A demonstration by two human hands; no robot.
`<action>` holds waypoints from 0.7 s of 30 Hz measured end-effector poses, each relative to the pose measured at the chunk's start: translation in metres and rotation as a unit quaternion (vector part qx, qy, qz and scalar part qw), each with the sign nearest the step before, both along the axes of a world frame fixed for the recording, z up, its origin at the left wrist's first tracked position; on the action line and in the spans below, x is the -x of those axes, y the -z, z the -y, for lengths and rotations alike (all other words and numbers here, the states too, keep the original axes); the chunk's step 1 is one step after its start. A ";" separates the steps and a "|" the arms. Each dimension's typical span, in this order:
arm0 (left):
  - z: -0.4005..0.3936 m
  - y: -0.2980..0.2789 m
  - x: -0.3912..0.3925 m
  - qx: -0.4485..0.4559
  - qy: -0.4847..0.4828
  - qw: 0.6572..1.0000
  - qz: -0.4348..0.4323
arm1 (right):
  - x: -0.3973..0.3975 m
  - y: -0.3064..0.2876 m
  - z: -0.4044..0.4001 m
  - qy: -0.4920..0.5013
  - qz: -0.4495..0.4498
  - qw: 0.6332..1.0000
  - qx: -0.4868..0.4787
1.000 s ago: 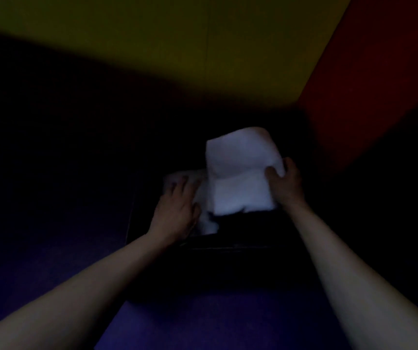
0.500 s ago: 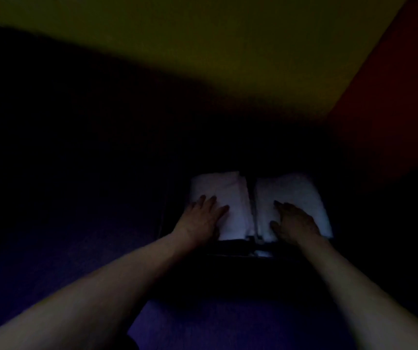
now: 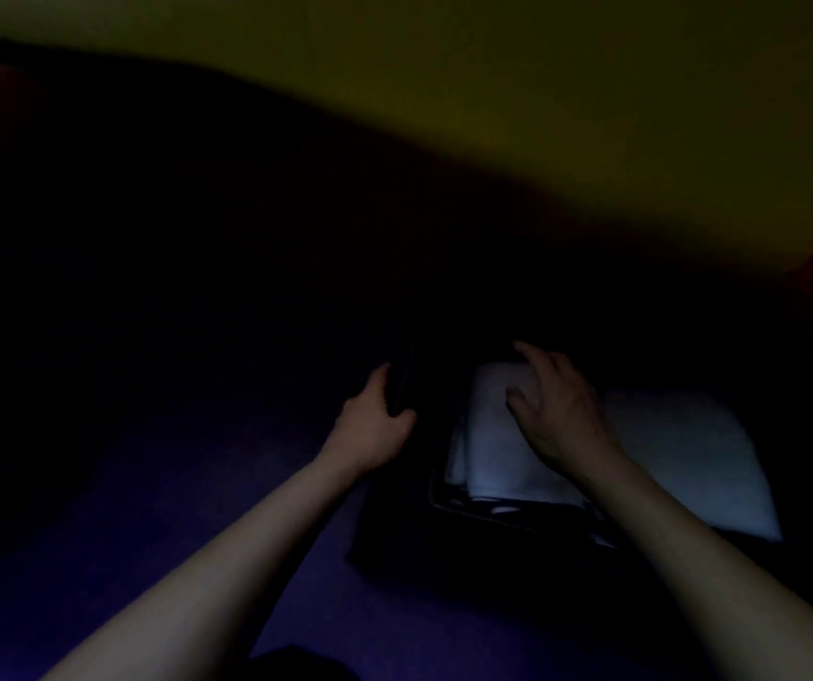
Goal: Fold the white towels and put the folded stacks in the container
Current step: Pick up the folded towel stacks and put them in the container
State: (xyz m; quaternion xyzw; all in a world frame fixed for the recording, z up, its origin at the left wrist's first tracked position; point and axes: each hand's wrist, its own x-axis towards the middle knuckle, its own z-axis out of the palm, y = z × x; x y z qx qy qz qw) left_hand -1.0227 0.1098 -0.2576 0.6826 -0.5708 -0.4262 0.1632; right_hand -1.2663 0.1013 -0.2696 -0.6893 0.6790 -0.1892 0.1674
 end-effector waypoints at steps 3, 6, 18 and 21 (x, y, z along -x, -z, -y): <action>0.002 -0.009 0.011 0.036 0.057 0.997 0.047 | -0.009 -0.002 -0.003 0.001 -0.031 0.999 -0.008; -0.002 -0.008 0.019 0.038 0.062 0.997 0.041 | -0.010 -0.006 -0.009 -0.002 -0.008 0.999 -0.032; -0.067 -0.010 0.057 0.320 0.229 0.892 0.223 | 0.070 -0.099 -0.027 0.313 0.439 0.839 0.073; -0.073 -0.012 0.073 0.347 0.354 0.831 0.254 | 0.107 -0.108 -0.052 0.376 0.401 0.831 0.085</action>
